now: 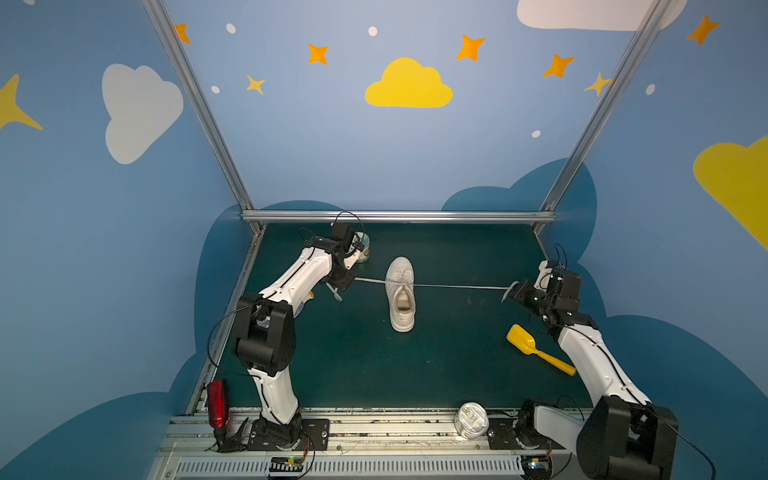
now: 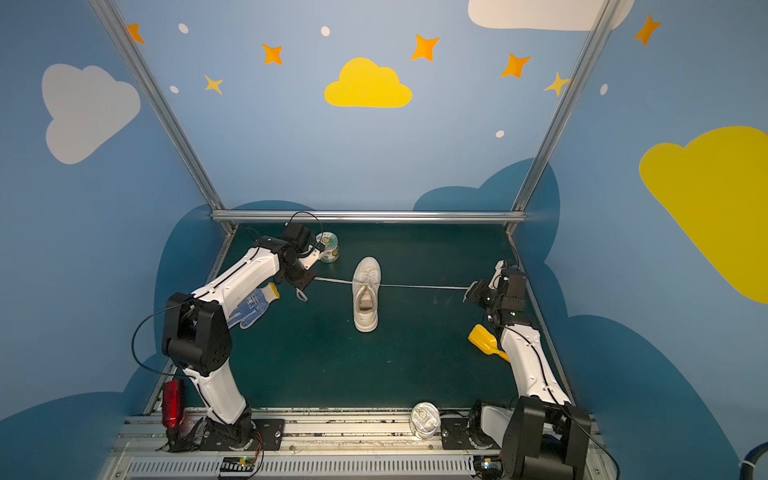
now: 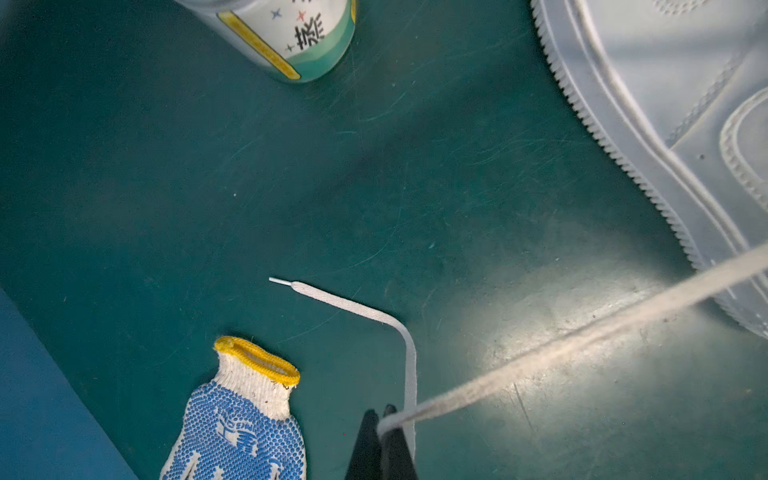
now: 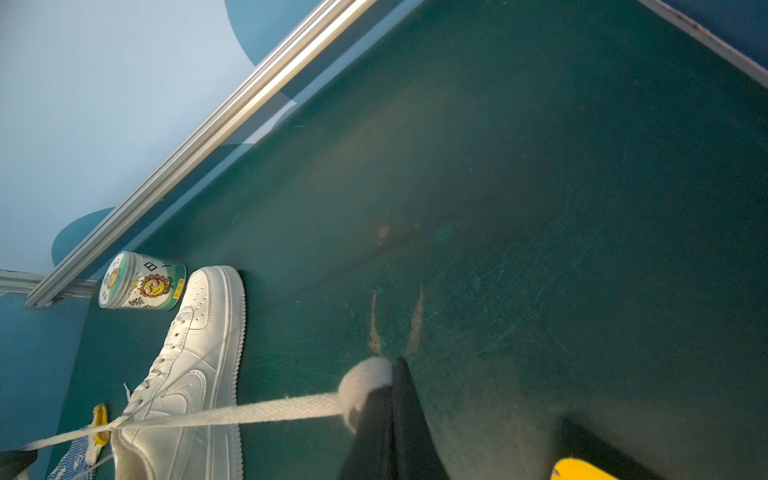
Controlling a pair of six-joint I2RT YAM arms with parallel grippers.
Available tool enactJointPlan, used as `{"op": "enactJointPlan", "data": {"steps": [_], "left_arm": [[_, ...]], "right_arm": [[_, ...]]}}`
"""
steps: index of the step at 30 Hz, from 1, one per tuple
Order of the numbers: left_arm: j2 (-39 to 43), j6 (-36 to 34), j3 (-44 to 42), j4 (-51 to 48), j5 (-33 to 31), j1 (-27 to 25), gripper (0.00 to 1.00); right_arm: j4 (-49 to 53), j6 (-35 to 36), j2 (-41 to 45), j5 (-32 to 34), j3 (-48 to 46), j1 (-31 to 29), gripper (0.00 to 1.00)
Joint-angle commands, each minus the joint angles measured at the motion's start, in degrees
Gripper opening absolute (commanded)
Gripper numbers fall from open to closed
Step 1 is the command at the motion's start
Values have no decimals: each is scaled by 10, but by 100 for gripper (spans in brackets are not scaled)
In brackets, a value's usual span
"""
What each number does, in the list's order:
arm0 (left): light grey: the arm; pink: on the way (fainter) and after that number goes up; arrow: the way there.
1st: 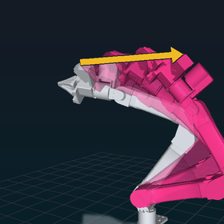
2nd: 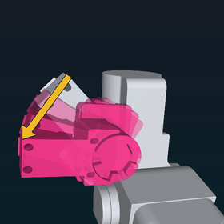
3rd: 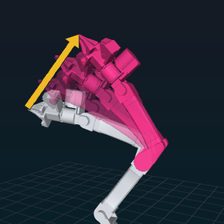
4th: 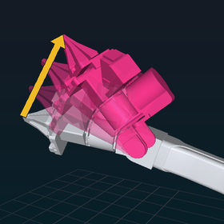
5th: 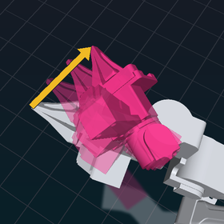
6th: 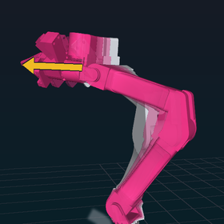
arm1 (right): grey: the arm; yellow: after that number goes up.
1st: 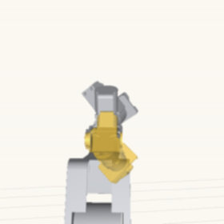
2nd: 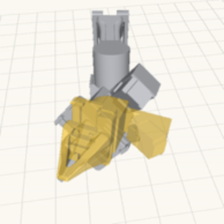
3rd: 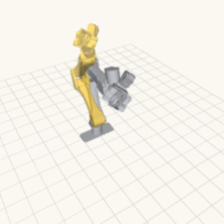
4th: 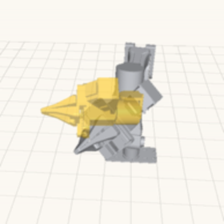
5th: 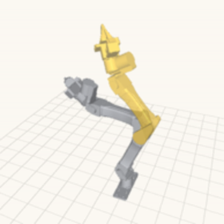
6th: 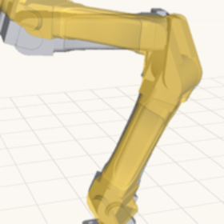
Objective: Tie the shoes
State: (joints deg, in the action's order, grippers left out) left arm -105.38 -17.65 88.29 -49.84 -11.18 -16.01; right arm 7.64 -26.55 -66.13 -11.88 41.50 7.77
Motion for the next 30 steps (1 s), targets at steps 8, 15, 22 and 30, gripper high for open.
{"op": "enactJointPlan", "data": {"steps": [8, 15, 22, 30], "left_arm": [[-21, 12, -11, 1, 2, 14, 3], [-26, 15, -19, 6, 5, 22, 3], [-23, 29, -18, 3, 8, 21, 3], [4, 53, -36, 17, 2, -14, 3]], "right_arm": [[2, -22, -39, -8, -7, 55, 0], [9, -20, -58, -24, 0, 72, 0], [37, -3, -105, -123, 49, 77, 0], [55, 16, -143, -205, 124, 18, 0]]}}
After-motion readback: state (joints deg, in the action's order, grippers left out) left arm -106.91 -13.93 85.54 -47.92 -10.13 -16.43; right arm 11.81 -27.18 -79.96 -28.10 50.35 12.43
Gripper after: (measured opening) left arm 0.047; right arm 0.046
